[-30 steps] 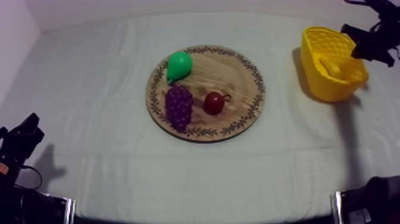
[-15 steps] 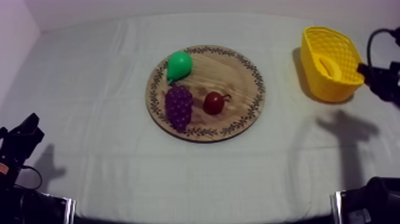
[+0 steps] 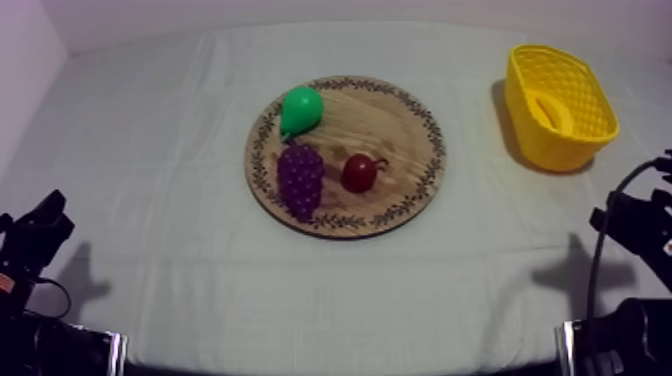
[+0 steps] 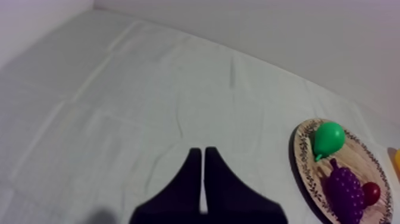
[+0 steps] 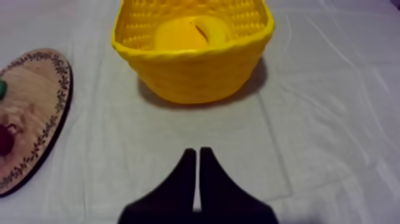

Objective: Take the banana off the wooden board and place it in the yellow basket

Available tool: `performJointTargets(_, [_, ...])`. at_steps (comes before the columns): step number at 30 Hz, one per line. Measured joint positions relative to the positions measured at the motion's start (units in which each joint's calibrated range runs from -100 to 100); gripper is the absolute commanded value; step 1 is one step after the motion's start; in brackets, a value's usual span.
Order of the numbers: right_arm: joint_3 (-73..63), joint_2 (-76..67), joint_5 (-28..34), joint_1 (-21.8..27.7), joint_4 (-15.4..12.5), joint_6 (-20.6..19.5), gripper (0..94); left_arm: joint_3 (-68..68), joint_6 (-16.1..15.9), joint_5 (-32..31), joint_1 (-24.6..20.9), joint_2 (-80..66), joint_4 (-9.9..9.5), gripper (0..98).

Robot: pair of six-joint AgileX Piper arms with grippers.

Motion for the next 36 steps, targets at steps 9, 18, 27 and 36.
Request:
performJointTargets(9, [-0.3,-12.7,7.1,-0.8,2.0,-2.3,0.2,0.0,0.0,0.0,0.0,0.0,0.0,0.1])
performJointTargets(18, [0.5,-13.2,3.4,-1.9,2.0,6.6,0.2,0.0,0.0,0.0,0.0,0.0,0.0,0.1])
performJointTargets(27, [0.6,-13.2,3.2,-2.0,2.0,9.2,0.2,0.0,0.0,-0.1,0.0,0.0,0.0,0.1])
performJointTargets(36, [0.6,-13.2,3.1,-2.0,1.9,9.2,0.2,0.0,0.0,0.0,0.0,0.0,0.0,0.1])
